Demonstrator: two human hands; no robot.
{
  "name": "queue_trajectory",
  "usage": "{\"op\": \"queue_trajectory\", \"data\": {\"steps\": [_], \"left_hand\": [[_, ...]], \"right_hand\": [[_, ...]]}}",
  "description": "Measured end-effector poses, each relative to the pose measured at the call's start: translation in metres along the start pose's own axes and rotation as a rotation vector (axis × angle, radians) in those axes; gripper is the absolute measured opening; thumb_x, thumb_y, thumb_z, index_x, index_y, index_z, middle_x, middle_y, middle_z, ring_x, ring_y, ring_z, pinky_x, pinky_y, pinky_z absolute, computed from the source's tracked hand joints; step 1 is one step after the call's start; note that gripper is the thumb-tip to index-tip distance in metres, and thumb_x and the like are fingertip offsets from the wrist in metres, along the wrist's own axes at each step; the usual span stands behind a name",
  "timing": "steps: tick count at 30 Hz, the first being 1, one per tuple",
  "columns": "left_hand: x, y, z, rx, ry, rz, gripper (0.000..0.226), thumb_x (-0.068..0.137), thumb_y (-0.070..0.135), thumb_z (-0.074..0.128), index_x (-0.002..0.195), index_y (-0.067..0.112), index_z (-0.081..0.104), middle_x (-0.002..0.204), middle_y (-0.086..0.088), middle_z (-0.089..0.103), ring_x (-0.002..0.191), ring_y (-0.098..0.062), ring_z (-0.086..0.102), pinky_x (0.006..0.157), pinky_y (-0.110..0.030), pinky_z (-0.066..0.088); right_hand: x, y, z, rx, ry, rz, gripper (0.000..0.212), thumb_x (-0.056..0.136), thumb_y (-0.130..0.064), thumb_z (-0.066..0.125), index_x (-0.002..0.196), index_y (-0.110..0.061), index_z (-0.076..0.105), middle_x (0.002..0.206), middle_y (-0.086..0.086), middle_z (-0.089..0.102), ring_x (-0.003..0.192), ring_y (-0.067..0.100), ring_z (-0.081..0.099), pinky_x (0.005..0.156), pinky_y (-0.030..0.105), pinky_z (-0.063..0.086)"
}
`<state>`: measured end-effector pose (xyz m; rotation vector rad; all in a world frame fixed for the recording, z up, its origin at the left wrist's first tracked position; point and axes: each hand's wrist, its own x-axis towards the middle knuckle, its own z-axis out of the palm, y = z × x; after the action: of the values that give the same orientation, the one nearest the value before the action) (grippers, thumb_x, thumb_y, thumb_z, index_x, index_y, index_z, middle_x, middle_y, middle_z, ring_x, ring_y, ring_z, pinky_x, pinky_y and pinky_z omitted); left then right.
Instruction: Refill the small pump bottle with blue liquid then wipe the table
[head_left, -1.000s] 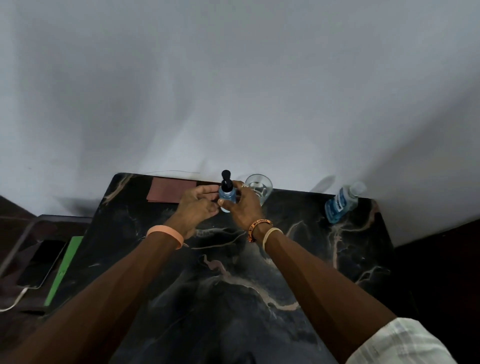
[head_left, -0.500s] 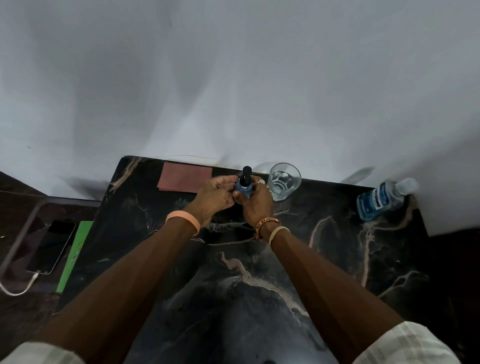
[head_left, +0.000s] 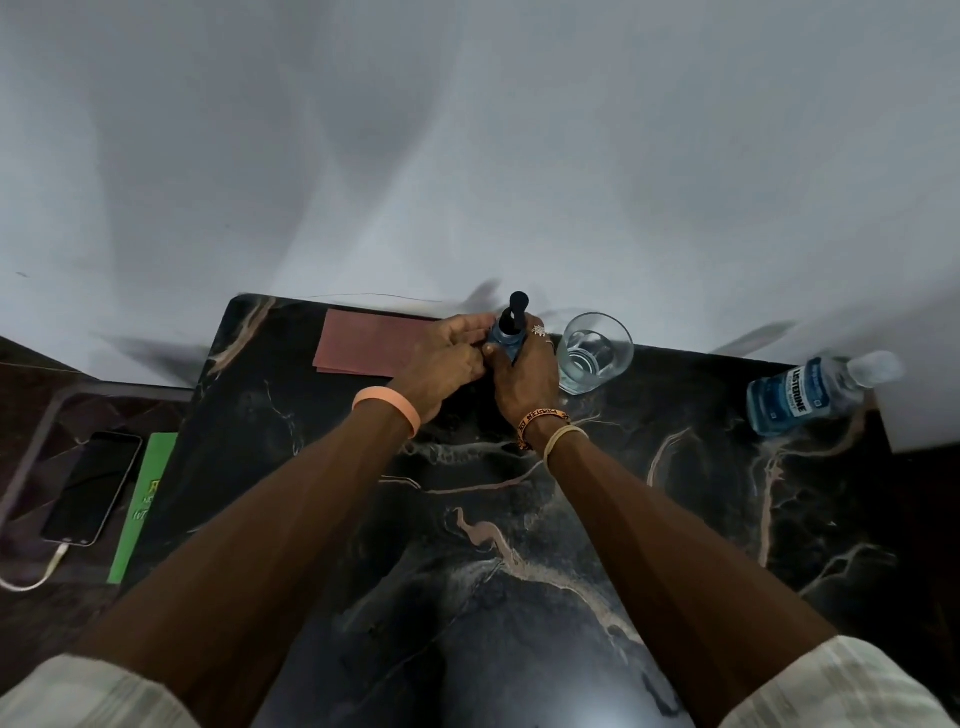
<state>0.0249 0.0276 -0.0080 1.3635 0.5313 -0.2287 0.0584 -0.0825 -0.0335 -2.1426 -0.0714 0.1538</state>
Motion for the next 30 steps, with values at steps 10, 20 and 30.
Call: {"op": "queue_trajectory", "data": {"steps": [10, 20, 30], "left_hand": [[0.003, -0.028, -0.042, 0.452, 0.521, 0.346, 0.031, 0.094, 0.013, 0.061, 0.125, 0.01, 0.057, 0.118, -0.003, 0.061, 0.105, -0.002, 0.057, 0.095, -0.023, 0.047], [0.006, -0.04, -0.122, 0.889, 0.654, -0.027, 0.066, 0.08, 0.04, 0.075, 0.134, 0.013, 0.048, 0.134, -0.018, 0.055, 0.126, -0.043, 0.047, 0.104, -0.061, 0.039], [0.015, -0.038, -0.132, 0.806, 0.626, 0.042, 0.04, 0.077, 0.024, 0.08, 0.11, 0.006, 0.069, 0.107, -0.019, 0.07, 0.101, -0.038, 0.064, 0.094, -0.047, 0.052]], "right_hand": [[-0.022, 0.01, 0.005, -0.039, 0.0, 0.103, 0.087, 0.086, -0.023, 0.074, 0.153, -0.006, 0.022, 0.155, 0.012, 0.034, 0.144, 0.026, 0.03, 0.118, 0.042, 0.027], [-0.102, 0.015, 0.021, 0.094, -0.021, 0.089, 0.069, 0.087, -0.017, 0.07, 0.146, -0.017, 0.036, 0.142, 0.003, 0.039, 0.129, 0.017, 0.043, 0.104, 0.044, 0.045], [-0.087, 0.002, 0.016, 0.014, -0.169, 0.092, 0.059, 0.09, -0.022, 0.067, 0.143, -0.017, 0.041, 0.141, 0.004, 0.04, 0.125, 0.019, 0.048, 0.106, 0.041, 0.043]]}}
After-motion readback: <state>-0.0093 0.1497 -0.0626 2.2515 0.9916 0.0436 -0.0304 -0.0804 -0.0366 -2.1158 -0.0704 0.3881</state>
